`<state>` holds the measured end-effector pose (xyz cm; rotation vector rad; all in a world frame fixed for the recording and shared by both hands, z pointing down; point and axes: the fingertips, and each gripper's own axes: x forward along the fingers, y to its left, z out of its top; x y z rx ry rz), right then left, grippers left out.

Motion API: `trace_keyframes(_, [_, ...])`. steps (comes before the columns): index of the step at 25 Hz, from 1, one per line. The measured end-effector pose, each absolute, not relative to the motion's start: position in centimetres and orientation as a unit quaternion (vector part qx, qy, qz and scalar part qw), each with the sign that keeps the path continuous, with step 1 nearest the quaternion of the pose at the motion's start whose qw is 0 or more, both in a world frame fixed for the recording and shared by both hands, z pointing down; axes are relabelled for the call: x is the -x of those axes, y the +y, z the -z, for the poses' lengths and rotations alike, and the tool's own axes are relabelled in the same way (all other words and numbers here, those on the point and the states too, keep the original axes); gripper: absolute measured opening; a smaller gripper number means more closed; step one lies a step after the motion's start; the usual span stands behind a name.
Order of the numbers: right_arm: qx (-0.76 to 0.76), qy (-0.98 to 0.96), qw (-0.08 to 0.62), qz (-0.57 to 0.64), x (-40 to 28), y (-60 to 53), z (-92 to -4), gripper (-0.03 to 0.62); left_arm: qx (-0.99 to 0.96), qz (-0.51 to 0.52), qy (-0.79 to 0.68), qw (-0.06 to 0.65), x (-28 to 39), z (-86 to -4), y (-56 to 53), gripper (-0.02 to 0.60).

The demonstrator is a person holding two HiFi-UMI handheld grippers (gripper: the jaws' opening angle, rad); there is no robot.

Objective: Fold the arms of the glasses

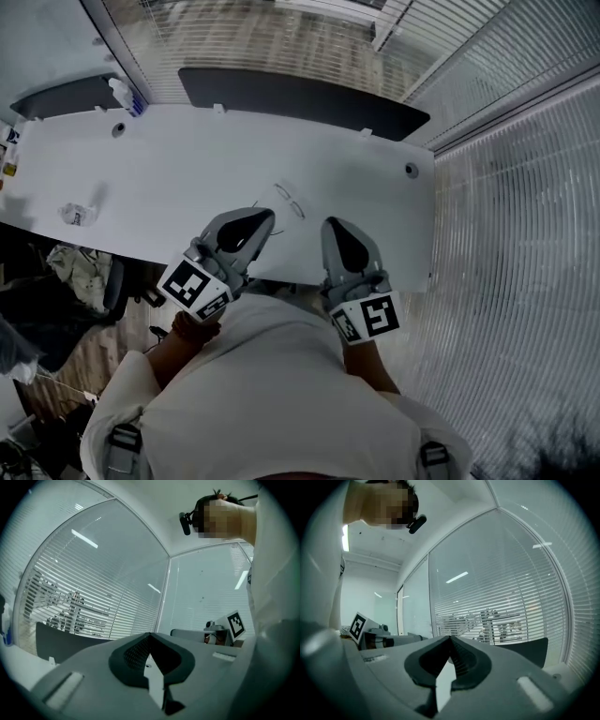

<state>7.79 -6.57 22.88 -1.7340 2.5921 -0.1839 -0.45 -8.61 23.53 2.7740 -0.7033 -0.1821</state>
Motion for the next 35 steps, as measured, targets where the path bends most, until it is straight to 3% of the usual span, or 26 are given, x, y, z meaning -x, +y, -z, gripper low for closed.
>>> trace_keyframes(13, [0.542, 0.829, -0.033, 0.137, -8.8, -4.9, -29.3, 0.002, -0.945, 0.012, -0.257, 0.203, -0.6, -30.3, -6.9, 0.002])
trace_keyframes(22, [0.531, 0.835, -0.047, 0.136, -8.5, -6.0, -31.1, 0.002, -0.941, -0.003, -0.271, 0.203, -0.4, -31.8, -7.8, 0.002])
trace_keyframes(35, [0.503, 0.84, -0.124, 0.162, -8.5, -10.2, -41.4, 0.002, -0.943, -0.042, -0.26, 0.202, -1.7, -39.0, -10.6, 0.002])
